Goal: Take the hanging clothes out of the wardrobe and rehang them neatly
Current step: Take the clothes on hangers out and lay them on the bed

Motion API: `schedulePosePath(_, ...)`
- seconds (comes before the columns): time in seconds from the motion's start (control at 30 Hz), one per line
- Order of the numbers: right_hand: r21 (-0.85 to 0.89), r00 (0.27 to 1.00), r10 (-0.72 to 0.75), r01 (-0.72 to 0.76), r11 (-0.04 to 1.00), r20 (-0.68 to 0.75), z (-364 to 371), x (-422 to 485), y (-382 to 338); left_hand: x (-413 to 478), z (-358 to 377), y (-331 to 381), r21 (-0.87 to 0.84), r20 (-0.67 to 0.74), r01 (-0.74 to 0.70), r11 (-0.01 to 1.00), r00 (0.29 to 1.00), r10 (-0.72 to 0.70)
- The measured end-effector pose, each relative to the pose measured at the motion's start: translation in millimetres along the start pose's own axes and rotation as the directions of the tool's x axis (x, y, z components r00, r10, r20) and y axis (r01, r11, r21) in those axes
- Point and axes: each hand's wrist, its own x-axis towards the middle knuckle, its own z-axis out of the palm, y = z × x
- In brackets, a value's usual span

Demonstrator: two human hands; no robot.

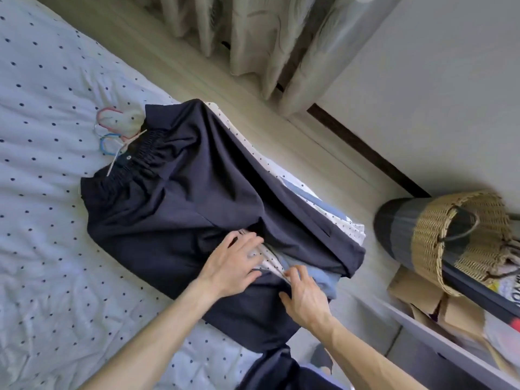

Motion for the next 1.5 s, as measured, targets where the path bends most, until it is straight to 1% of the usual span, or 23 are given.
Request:
schedulePosePath(0.07,0.010,0.999,0.049,-0.049,0.999,-0.022,2,1,-2,9,11,12,0.083,0.228,-0.044,0.996,0.973,0.024)
schedulePosePath(0.13,0.007,0.996,0.086,-0.086,0.996,-0.014,6,-1,1,20,16,15,0.127,0.333,-0.098,0.987,0.941,0.051)
schedulePosePath(0.17,0.008,0.994,0.106,-0.106,0.994,-0.001,8,-3,4,26,18,14,0.165,0.342,-0.144,0.976,0.936,0.080)
schedulePosePath(0.23,-0.006,0.990,0.132,-0.132,0.991,0.047,12,-4,11,37,23,9,0.241,0.276,-0.235,0.942,0.947,0.165)
schedulePosePath(0.3,-0.001,0.987,0.146,-0.146,0.989,0.073,14,-5,20,47,23,6,0.278,0.211,-0.260,0.925,0.956,0.205)
schedulePosePath(0.33,0.036,0.987,0.156,-0.158,0.987,0.049,13,-7,25,53,22,7,0.293,0.159,-0.240,0.926,0.967,0.201)
schedulePosePath(0.43,0.185,0.965,0.217,-0.189,0.964,-0.147,-1,-8,39,67,15,13,0.309,0.029,-0.090,0.947,0.996,0.085)
schedulePosePath(0.47,0.216,0.957,0.225,-0.184,0.959,-0.184,-8,-9,44,71,13,15,0.315,0.036,-0.049,0.948,0.999,0.040)
schedulePosePath(0.5,0.236,0.957,0.220,-0.173,0.956,-0.190,-15,-9,49,75,10,18,0.315,0.078,-0.006,0.949,0.997,-0.019)
schedulePosePath(0.53,0.249,0.964,0.211,-0.166,0.954,-0.164,-21,-11,55,78,4,23,0.314,0.149,0.053,0.948,0.983,-0.104)
schedulePosePath(0.6,0.263,0.981,0.179,-0.155,0.952,-0.071,-31,-16,70,84,-10,37,0.340,0.300,0.157,0.927,0.916,-0.265)
schedulePosePath(0.63,0.268,0.986,0.163,-0.147,0.952,-0.038,-36,-21,78,86,-16,46,0.374,0.338,0.181,0.909,0.887,-0.315)
schedulePosePath(0.73,0.347,0.985,0.168,-0.144,0.927,-0.039,-46,-52,106,89,-32,89,0.451,0.428,0.172,0.876,0.819,-0.382)
schedulePosePath(0.83,0.442,0.978,0.201,-0.153,0.884,-0.064,-50,-104,147,94,-42,149,0.475,0.481,0.145,0.868,0.783,-0.394)
schedulePosePath(0.9,0.476,0.972,0.214,-0.144,0.868,-0.095,-49,-146,183,101,-45,196,0.478,0.500,0.117,0.871,0.778,-0.380)
schedulePosePath(0.97,0.508,0.959,0.240,-0.134,0.851,-0.148,-46,-193,223,112,-46,252,0.465,0.500,0.075,0.882,0.800,-0.331)
schedulePosePath(1.03,0.531,0.933,0.285,-0.131,0.837,-0.220,-40,-245,265,124,-44,315,0.432,0.495,0.013,0.902,0.833,-0.249)
schedulePosePath(1.13,0.575,0.860,0.393,-0.150,0.804,-0.325,-25,-327,327,148,-35,419,0.374,0.478,-0.148,0.916,0.876,-0.054)
schedulePosePath(1.2,0.576,0.798,0.460,-0.179,0.798,-0.390,-8,-381,366,164,-28,493,0.327,0.478,-0.277,0.904,0.873,0.094)
schedulePosePath(1.27,0.576,0.723,0.529,-0.222,0.787,-0.443,12,-433,402,176,-21,570,0.294,0.471,-0.411,0.863,0.848,0.243)
schedulePosePath(1.33,0.611,0.639,0.618,-0.277,0.741,-0.459,34,-481,430,183,-13,641,0.263,0.461,-0.541,0.799,0.798,0.389)
schedulePosePath(1.4,0.690,0.529,0.726,-0.318,0.650,-0.440,55,-526,450,184,-6,705,0.206,0.456,-0.650,0.731,0.725,0.516)
schedulePosePath(1.5,0.781,0.348,0.848,-0.356,0.513,-0.399,83,-587,467,182,-3,785,0.111,0.442,-0.766,0.634,0.609,0.659)
